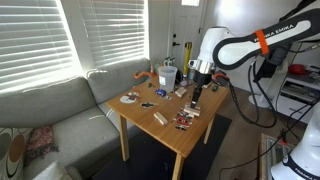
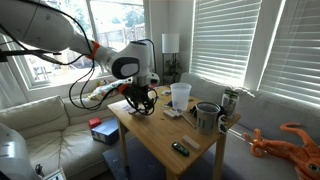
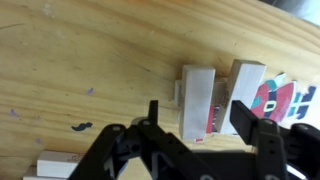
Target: Put two blocks on the table, then turn the top block to the left, then stack the left blocks on the right blocks
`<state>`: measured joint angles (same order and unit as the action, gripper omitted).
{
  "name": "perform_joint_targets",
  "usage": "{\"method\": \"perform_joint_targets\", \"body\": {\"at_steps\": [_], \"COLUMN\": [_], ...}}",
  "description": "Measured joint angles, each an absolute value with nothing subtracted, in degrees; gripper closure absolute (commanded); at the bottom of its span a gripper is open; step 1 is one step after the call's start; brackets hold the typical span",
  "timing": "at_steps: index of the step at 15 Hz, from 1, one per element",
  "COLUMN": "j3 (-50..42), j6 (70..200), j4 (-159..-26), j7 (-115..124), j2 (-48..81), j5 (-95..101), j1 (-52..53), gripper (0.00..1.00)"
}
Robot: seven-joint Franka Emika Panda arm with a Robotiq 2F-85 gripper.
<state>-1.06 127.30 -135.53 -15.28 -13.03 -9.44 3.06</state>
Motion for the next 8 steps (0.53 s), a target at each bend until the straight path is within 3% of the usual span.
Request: {"method": "perform_joint_targets", "body": {"at_steps": [8], "j3": [-1.0], "j6": [123.6], "j4": [-134.3], "j7": [-13.4], "j2": [-14.2], "j5": [-9.4], "j1": [3.1], "gripper": [0.00]}}
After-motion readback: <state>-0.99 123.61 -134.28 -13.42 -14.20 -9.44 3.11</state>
